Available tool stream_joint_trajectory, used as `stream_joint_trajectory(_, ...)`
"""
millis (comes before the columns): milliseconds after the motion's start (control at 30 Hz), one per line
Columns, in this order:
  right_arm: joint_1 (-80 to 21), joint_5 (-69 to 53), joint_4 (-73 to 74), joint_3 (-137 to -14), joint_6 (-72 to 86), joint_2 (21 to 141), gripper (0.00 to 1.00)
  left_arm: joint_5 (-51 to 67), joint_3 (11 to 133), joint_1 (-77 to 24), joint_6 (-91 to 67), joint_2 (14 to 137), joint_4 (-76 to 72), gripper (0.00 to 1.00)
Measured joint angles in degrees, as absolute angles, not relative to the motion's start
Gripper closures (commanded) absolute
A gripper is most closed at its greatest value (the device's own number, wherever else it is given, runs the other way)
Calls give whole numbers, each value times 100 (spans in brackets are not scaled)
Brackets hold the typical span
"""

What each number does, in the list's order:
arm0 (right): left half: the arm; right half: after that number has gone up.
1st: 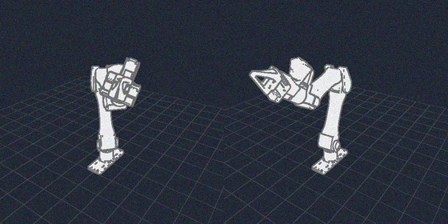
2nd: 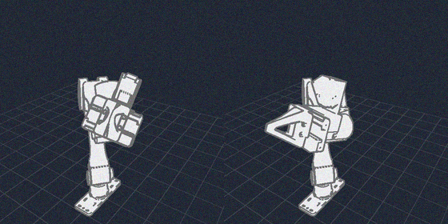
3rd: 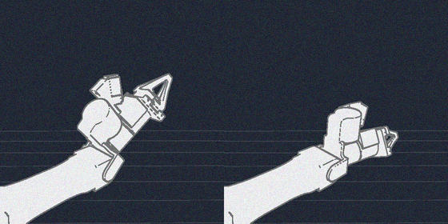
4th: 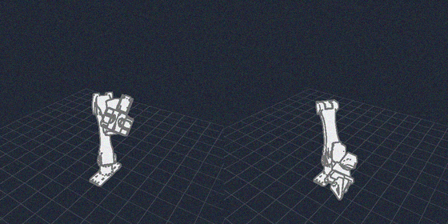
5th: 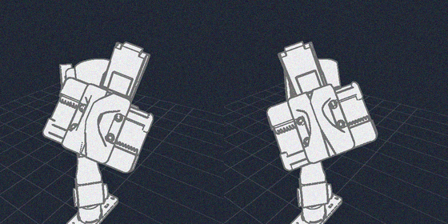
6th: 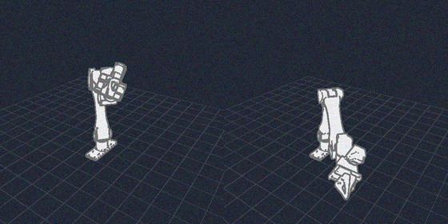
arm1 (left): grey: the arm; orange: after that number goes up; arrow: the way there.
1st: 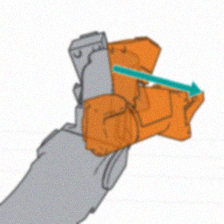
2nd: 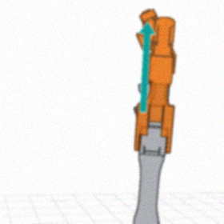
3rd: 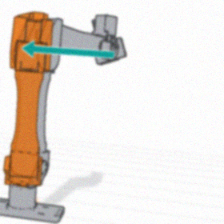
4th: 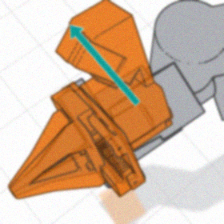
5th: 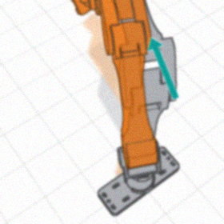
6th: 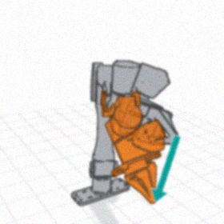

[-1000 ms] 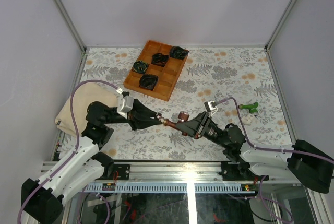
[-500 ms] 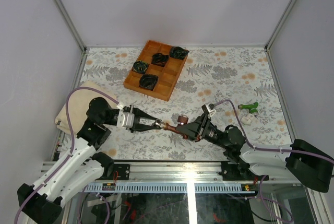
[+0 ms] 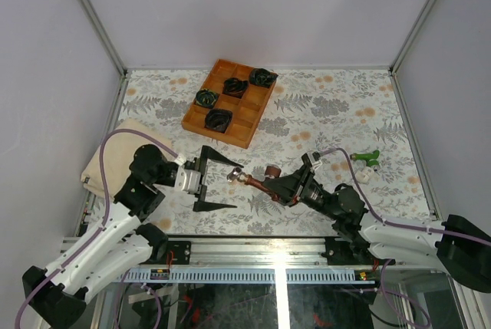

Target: Install the water faucets

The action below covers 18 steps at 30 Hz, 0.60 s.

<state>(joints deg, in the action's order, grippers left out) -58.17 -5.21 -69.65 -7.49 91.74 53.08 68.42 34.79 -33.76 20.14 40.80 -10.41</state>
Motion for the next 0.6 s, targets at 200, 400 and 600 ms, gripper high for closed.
stream_joint_trajectory(200,-5811,-222,-6501,-749,9039,5033,100,6134,3426,-3382,1118,4018,-1710,0)
stream_joint_trajectory(400,-5813,69,-5815,-749,8353,4619,100,4729,3282,-3409,-132,3734,-2206,0)
stream_joint_trajectory(600,-5811,410,-5513,-709,7194,4060,100,3004,3168,-3409,-1809,3297,-1857,0)
